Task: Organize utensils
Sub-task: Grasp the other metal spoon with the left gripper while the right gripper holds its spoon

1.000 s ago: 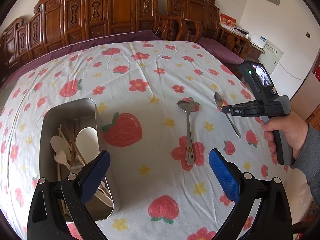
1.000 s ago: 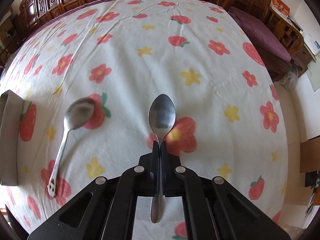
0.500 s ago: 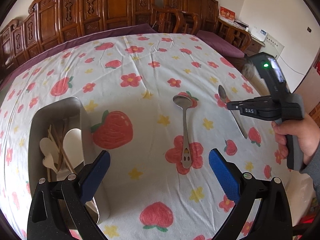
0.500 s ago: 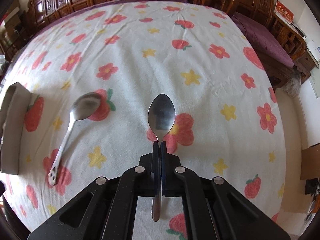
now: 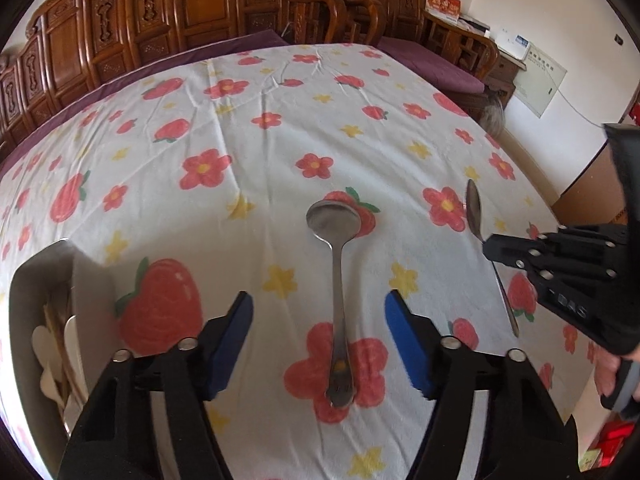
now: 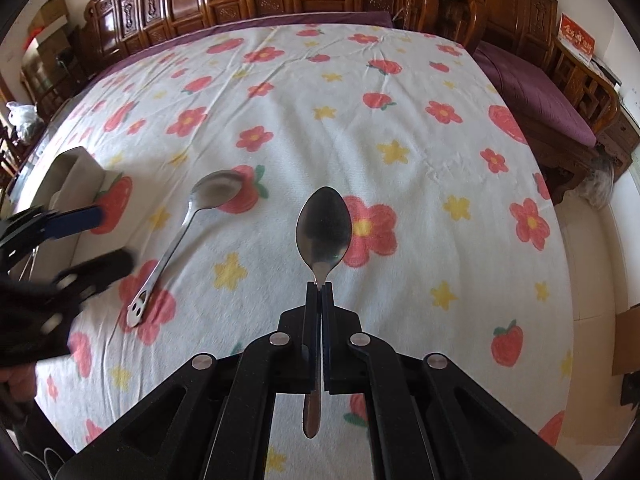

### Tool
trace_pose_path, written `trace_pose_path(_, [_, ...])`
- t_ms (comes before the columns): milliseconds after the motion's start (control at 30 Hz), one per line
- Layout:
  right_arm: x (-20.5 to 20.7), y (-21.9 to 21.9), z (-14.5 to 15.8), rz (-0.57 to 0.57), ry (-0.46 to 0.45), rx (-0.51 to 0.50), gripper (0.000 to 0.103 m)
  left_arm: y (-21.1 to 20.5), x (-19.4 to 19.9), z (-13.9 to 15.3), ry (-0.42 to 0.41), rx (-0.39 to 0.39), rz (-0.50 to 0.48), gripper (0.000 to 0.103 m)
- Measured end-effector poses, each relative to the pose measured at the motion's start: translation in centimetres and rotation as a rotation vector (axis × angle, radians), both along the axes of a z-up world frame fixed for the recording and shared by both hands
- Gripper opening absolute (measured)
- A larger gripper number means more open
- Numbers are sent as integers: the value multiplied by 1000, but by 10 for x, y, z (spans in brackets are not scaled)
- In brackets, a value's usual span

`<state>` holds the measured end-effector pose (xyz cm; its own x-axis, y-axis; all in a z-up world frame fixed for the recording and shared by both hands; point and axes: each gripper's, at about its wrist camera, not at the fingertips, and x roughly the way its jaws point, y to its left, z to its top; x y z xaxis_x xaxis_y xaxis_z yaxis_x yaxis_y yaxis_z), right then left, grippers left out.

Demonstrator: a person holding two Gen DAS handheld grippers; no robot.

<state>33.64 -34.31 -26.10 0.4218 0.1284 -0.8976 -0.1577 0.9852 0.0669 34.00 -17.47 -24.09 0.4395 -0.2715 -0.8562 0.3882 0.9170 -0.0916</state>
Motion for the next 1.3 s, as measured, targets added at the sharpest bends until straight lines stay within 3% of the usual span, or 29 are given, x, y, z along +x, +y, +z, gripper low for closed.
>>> trace_pose_path(167, [-6,-3,4,-2,-12,23,3,-14,15,-11,23,10,-16,45])
trace_pose_path(500, [-15,-2,16,7,-48,55,3,-24,33,-27,61,52,-13,32])
trace_pose_path(633, [-18,3,19,18,-61,55,3,-22,35,-29,62,51,-10,17])
trace_pose_path(667, [-18,3,20,19,-62,56,3,-22,35,-29,69,41,-12,6])
trace_pose_path(833, [-22,9,25,24,-73,68,0,-13,34,-27,86,22,6,5])
trace_pose_path(1000, [-26,21,34,47,-93,70,0,3,22,-9,46,3,29,5])
trace_pose_path(1133, [-22,24,21,43,-67,42,0,14,12,5,20,1,36,5])
trace_pose_path(1300, [-9,8,-2,-44,-11,75,3,28,-8,30,-27,-35,35,5])
